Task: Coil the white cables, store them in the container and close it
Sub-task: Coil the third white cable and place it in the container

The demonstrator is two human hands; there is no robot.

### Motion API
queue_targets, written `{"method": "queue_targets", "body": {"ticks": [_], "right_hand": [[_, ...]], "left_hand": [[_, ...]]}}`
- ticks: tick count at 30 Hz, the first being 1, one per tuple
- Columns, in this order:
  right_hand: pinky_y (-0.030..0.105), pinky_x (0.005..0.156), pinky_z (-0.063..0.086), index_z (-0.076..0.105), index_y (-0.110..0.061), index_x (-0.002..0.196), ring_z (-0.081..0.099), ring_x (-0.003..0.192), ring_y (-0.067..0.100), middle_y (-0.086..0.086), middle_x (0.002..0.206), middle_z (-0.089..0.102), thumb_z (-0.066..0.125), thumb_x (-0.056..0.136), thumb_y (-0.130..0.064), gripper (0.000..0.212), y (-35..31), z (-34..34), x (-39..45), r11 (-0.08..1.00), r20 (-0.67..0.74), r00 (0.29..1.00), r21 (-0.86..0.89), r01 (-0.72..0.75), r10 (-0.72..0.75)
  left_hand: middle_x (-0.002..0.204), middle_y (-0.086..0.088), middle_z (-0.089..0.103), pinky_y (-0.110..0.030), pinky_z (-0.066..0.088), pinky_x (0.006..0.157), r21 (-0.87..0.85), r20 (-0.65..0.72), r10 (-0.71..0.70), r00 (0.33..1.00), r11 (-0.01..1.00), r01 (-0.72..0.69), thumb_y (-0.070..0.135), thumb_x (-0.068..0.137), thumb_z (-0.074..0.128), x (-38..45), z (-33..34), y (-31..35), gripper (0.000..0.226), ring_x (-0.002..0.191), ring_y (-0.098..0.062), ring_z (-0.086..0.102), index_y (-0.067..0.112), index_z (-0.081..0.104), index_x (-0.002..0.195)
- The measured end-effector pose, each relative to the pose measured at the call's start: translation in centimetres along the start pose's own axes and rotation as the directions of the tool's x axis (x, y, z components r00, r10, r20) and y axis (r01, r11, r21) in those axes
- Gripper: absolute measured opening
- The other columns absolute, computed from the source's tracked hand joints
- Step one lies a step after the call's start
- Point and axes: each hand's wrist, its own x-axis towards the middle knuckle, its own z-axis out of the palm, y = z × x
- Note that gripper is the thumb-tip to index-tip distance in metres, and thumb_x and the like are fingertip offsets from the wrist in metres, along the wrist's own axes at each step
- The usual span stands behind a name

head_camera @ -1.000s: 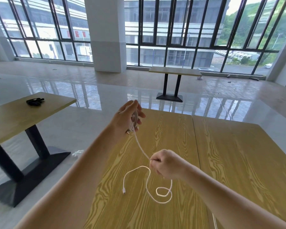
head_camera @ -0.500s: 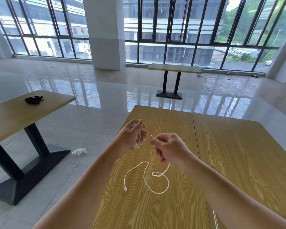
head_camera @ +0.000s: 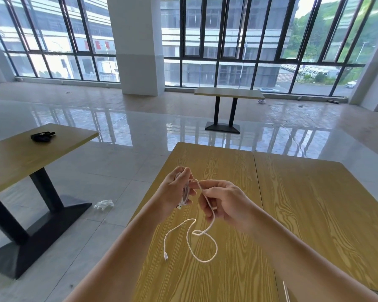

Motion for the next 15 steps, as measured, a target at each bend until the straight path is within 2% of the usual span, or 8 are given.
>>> {"method": "queue_targets", "body": {"ticks": [4,6,8,10,13,15], "right_hand": [[0.031,0.05,0.049,0.072,-0.001,0.113,0.05,0.052,0.017,0.008,0.064,0.057,0.044,0.098,0.0,0.032,0.0,-0.4,-0.1,0.989,0.014,1.0,0.149,0.015,-0.018],[0.031,0.049,0.048,0.075,-0.004,0.109,0.05,0.05,0.016,0.007,0.063,0.057,0.046,0.098,0.001,0.031,0.2,-0.5,-0.1,0.981,-0.013,0.999,0.187,0.049,-0.048],[0.03,0.049,0.047,0.077,-0.008,0.103,0.05,0.049,0.015,0.007,0.062,0.057,0.051,0.098,-0.001,0.028,0.3,-0.3,0.1,0.99,-0.072,0.995,0.112,0.083,-0.075],[0.028,0.049,0.048,0.079,-0.011,0.093,0.05,0.049,0.014,0.006,0.061,0.06,0.059,0.097,-0.005,0.021,0.6,0.2,0.3,0.995,-0.136,0.986,-0.028,0.092,-0.095],[0.027,0.048,0.05,0.077,-0.01,0.089,0.052,0.049,0.014,0.005,0.064,0.066,0.067,0.094,-0.01,0.011,1.1,0.7,0.7,0.986,-0.187,0.978,-0.15,0.069,-0.097],[0.028,0.049,0.051,0.076,-0.011,0.085,0.054,0.049,0.014,0.006,0.065,0.068,0.069,0.092,-0.011,0.01,1.4,1.0,0.8,0.978,-0.208,0.975,-0.205,0.04,-0.083]], "left_hand": [[0.073,-0.001,0.062,-0.029,0.047,0.053,0.069,-0.049,0.033,0.998,0.997,-0.029,0.033,0.105,0.04,0.1,0.0,0.0,0.028,0.062,-0.013,0.058,0.018,0.053,0.085],[0.078,-0.005,0.06,-0.03,0.049,0.056,0.025,-0.043,0.034,0.999,0.999,-0.033,0.038,0.104,0.039,0.1,-0.1,-0.2,0.029,0.066,-0.014,0.059,0.018,0.053,0.088],[0.079,-0.005,0.061,-0.032,0.052,0.056,-0.076,-0.018,0.008,1.0,0.997,-0.01,0.042,0.103,0.036,0.1,0.0,-0.3,0.033,0.069,-0.015,0.061,0.017,0.054,0.092],[0.073,-0.004,0.061,-0.032,0.051,0.053,-0.153,0.012,-0.017,1.0,0.988,0.019,0.047,0.102,0.035,-0.1,0.3,-0.3,0.038,0.064,-0.017,0.061,0.014,0.054,0.094],[0.067,-0.006,0.056,-0.025,0.042,0.042,-0.22,0.059,0.014,0.998,0.975,0.0,0.053,0.094,0.037,-0.3,1.1,-0.4,0.046,0.048,-0.018,0.055,0.009,0.05,0.094],[0.068,-0.008,0.054,-0.024,0.036,0.041,-0.203,0.077,0.051,0.996,0.979,-0.035,0.061,0.092,0.041,-0.3,1.3,-0.5,0.051,0.045,-0.02,0.05,0.01,0.049,0.094]]}}
